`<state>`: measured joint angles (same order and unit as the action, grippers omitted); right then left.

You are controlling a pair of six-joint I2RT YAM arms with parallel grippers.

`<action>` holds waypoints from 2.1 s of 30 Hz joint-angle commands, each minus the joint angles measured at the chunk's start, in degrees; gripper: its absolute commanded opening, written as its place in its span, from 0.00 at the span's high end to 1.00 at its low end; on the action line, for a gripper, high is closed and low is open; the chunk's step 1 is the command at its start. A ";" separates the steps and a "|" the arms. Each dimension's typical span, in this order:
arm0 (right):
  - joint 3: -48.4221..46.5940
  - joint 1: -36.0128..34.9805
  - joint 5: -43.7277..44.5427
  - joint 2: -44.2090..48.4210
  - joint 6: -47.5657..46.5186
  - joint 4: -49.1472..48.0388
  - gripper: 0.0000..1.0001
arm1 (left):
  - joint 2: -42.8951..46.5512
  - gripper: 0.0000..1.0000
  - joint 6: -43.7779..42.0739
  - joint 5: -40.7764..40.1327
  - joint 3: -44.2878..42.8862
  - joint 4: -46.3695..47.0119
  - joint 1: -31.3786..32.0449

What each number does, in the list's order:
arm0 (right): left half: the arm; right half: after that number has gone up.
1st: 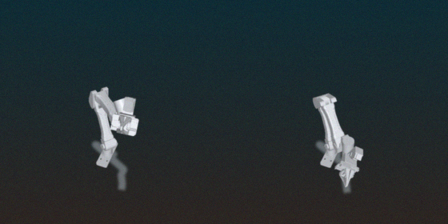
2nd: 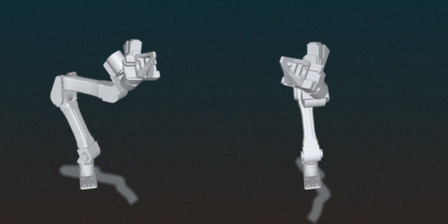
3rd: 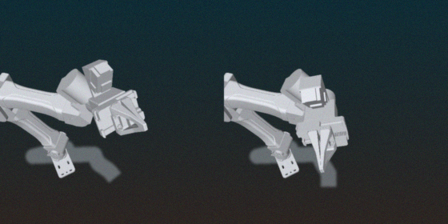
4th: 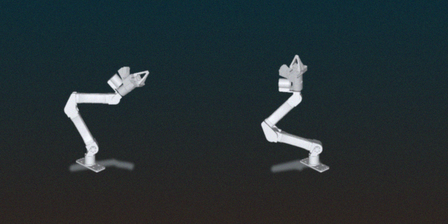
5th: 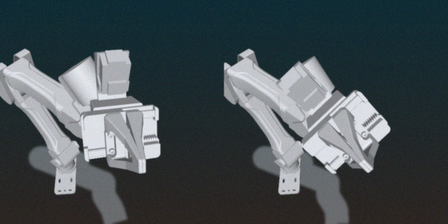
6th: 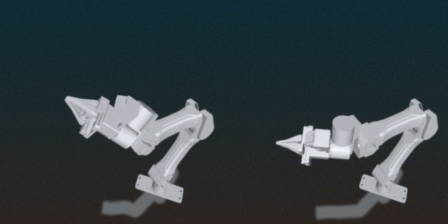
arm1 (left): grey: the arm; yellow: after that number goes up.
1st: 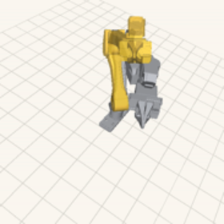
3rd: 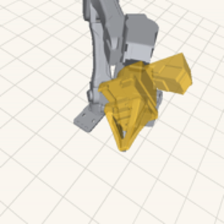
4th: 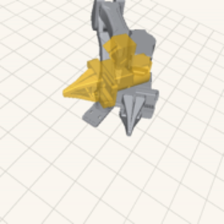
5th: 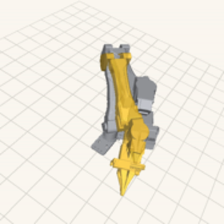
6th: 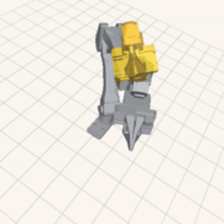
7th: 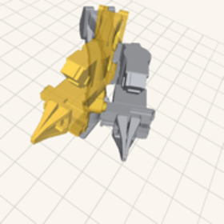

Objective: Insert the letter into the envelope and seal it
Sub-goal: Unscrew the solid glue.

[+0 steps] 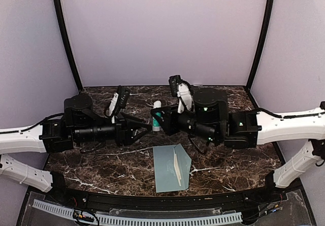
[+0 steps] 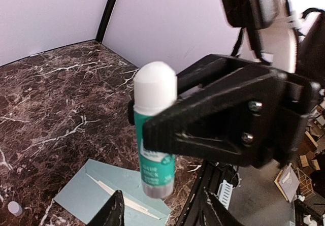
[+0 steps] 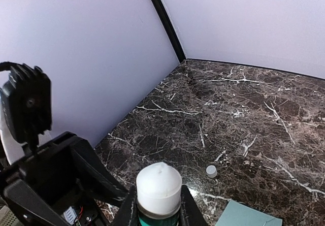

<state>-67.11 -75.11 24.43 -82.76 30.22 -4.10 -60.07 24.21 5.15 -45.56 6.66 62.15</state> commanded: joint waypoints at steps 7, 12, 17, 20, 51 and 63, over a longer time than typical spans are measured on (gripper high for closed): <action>15.02 11.13 -29.95 13.33 0.95 -21.21 0.90 | 2.73 0.38 3.66 11.59 -0.87 7.02 0.30; 16.30 12.20 -40.05 14.04 0.85 -26.29 0.91 | -1.15 0.37 3.90 15.66 -3.29 8.78 0.25; 15.95 12.23 -46.04 12.90 1.27 -29.10 0.91 | -4.29 0.36 4.83 19.08 -4.82 13.15 0.25; 15.80 12.24 -47.46 12.62 1.64 -29.80 0.91 | -5.02 0.36 5.41 19.97 -4.93 14.67 0.25; 14.30 12.18 -52.06 9.27 3.01 -29.90 0.91 | -7.11 0.74 8.16 22.55 -3.93 19.97 0.25; 14.88 12.26 -49.33 10.47 2.79 -29.04 0.56 | -5.24 0.96 8.39 19.91 -2.77 19.75 0.26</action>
<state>-51.40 -63.05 -26.57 -73.34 33.54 -31.51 -67.77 32.12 26.55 -48.73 24.69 62.26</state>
